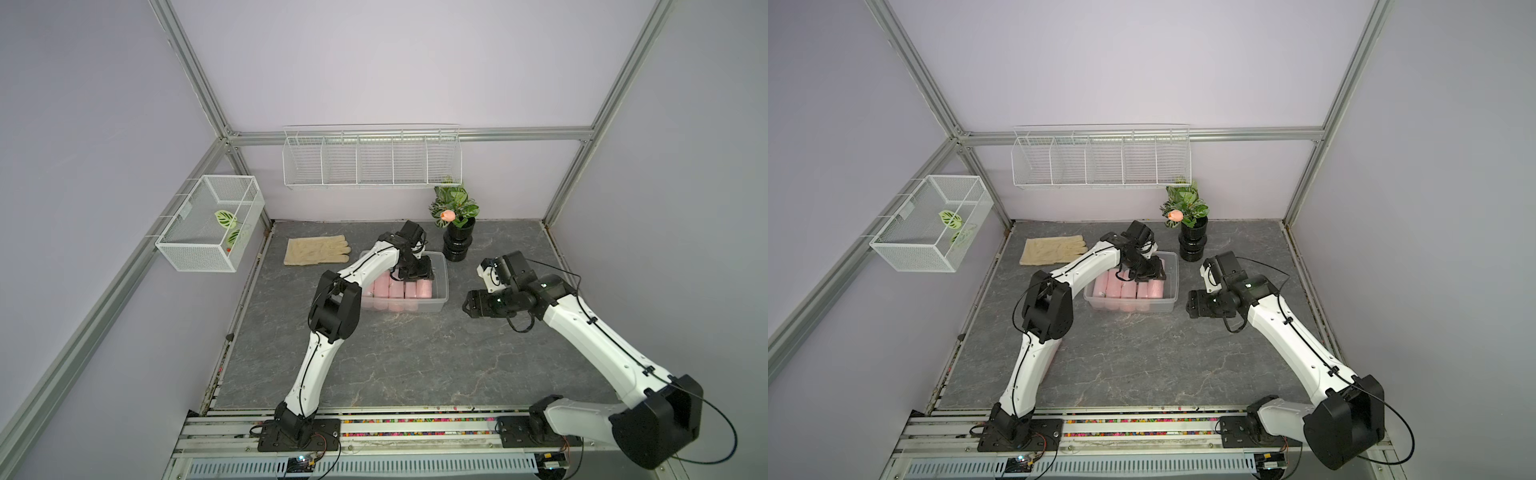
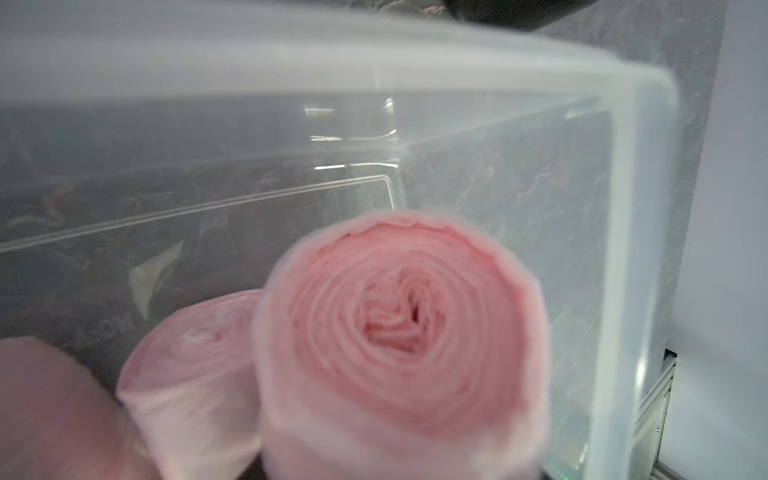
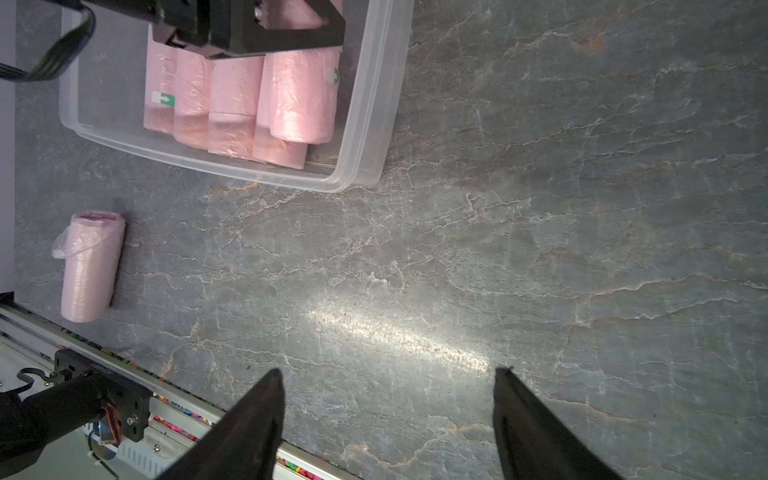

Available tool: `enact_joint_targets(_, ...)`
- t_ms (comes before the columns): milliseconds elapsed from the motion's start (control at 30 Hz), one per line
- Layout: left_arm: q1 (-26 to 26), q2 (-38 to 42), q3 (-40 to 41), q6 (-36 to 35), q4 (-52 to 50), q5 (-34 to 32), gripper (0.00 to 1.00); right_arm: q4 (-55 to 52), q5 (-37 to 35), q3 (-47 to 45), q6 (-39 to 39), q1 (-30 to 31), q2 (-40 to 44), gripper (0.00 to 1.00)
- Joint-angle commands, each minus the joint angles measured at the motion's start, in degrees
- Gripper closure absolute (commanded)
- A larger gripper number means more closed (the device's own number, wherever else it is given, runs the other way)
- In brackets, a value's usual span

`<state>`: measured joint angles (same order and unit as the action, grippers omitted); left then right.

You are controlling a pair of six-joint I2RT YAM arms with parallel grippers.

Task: Put the roll of trash bags into the storage box
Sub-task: Place the roll of trash bags in the storage box.

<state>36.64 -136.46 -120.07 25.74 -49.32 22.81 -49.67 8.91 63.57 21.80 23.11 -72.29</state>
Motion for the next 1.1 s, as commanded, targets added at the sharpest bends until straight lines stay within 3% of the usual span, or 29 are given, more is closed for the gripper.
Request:
enact_joint_targets(0,-0.17,-1.0,-1.58,1.69,0.38,-0.23,0.48,-0.03,0.75,-1.06,-0.13,-0.44,1.33,0.2)
enact_joint_targets(400,-0.17,-1.56,-0.96,1.2,-4.06,-5.4,0.44,-0.01,0.94,-1.34,-0.66,-0.86,1.58,0.2)
enact_joint_targets(1067,0.95,0.37,-1.99,-0.67,-5.99,-8.14,0.39,0.19,1.3,-2.06,-0.85,-1.23,2.32,0.2)
